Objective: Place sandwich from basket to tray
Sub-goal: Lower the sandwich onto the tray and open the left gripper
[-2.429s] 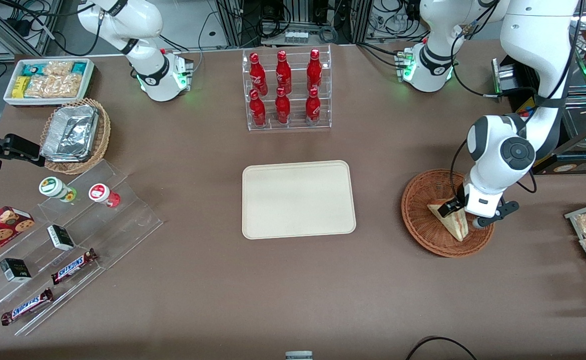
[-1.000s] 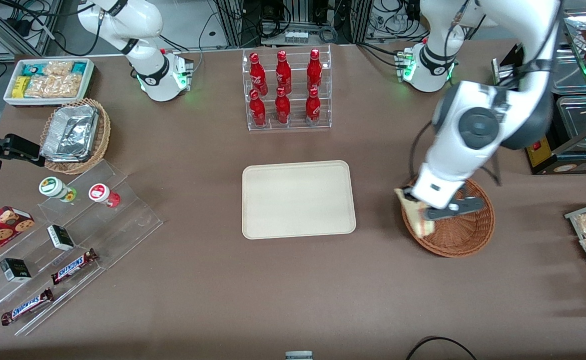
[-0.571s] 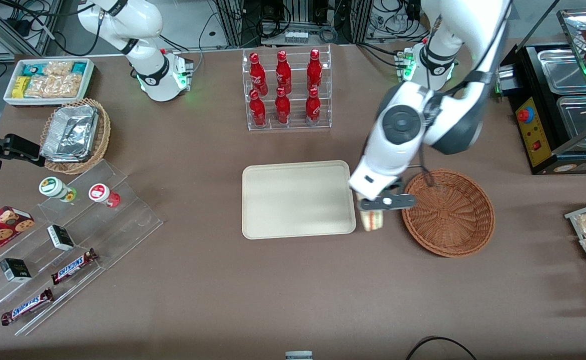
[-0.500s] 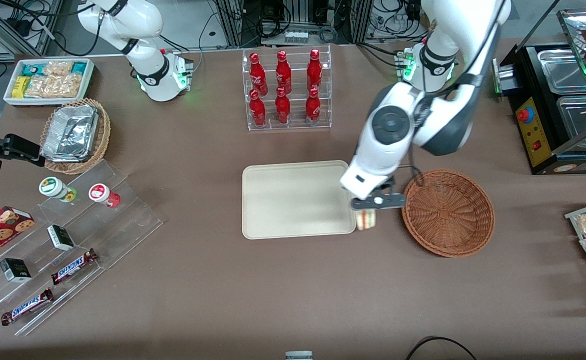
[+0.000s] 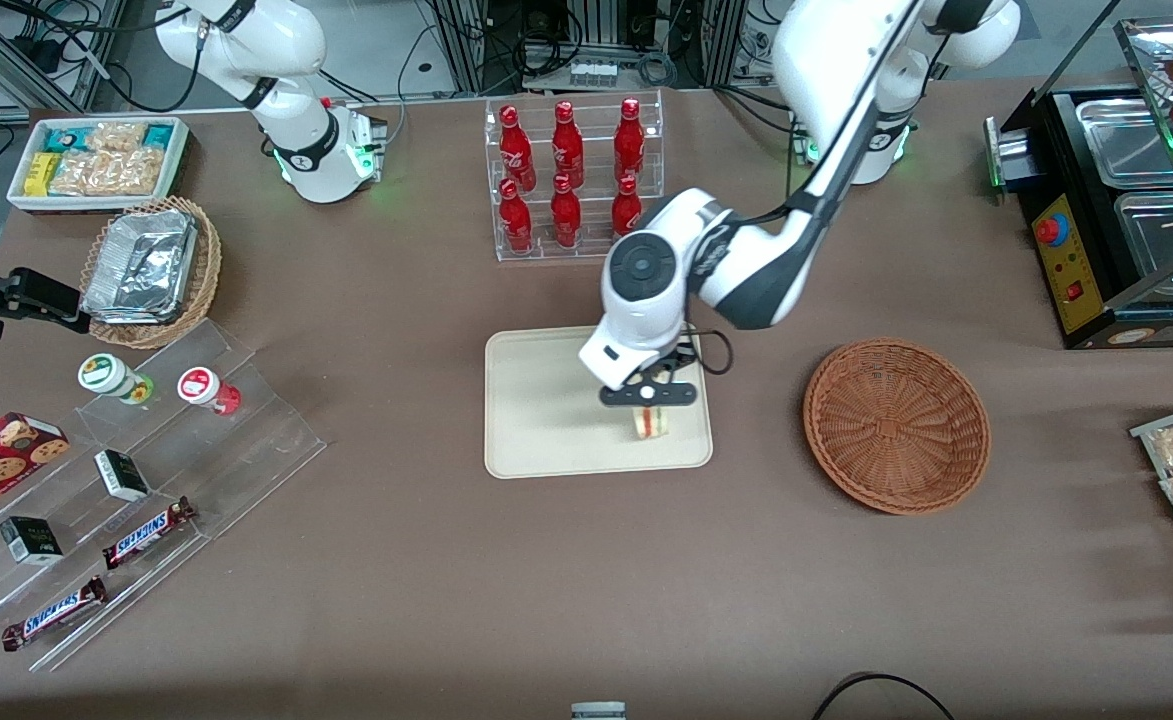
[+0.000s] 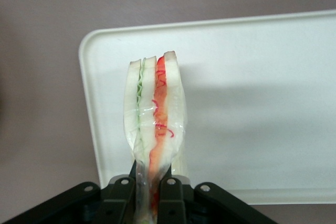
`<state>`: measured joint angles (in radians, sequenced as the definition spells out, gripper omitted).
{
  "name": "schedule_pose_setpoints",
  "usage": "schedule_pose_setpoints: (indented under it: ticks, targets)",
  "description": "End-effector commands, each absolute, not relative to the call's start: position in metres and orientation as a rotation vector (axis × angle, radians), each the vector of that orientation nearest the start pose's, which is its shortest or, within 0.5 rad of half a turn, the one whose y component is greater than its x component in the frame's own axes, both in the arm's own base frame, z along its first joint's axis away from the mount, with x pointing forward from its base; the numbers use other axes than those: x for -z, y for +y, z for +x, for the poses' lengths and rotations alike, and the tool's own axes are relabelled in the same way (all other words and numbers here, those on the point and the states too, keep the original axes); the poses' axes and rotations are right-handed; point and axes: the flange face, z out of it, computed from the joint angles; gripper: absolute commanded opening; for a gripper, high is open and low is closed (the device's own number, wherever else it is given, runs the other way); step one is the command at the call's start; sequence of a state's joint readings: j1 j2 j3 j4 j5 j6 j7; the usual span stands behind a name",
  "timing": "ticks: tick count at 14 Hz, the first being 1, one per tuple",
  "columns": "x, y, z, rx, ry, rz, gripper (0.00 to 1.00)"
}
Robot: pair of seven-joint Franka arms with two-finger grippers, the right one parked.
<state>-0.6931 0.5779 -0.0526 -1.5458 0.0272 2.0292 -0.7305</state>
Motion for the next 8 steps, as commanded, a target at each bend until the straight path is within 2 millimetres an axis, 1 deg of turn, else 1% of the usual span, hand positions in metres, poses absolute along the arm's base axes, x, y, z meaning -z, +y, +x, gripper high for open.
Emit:
schedule_pose_setpoints:
  ticks: [1, 4, 6, 8]
  targets:
    - [-0.294, -0.484, 0.515, -0.140, -0.001, -3.132, 0.00]
    - [-0.269, -0.515, 0.488, -0.153, 0.098, -3.119, 0.00]
    - [-0.254, -0.523, 0.482, -0.143, 0.104, -3.123, 0.00]
    - [-0.243, -0.526, 0.478, -0.145, 0.108, -3.123, 0.00]
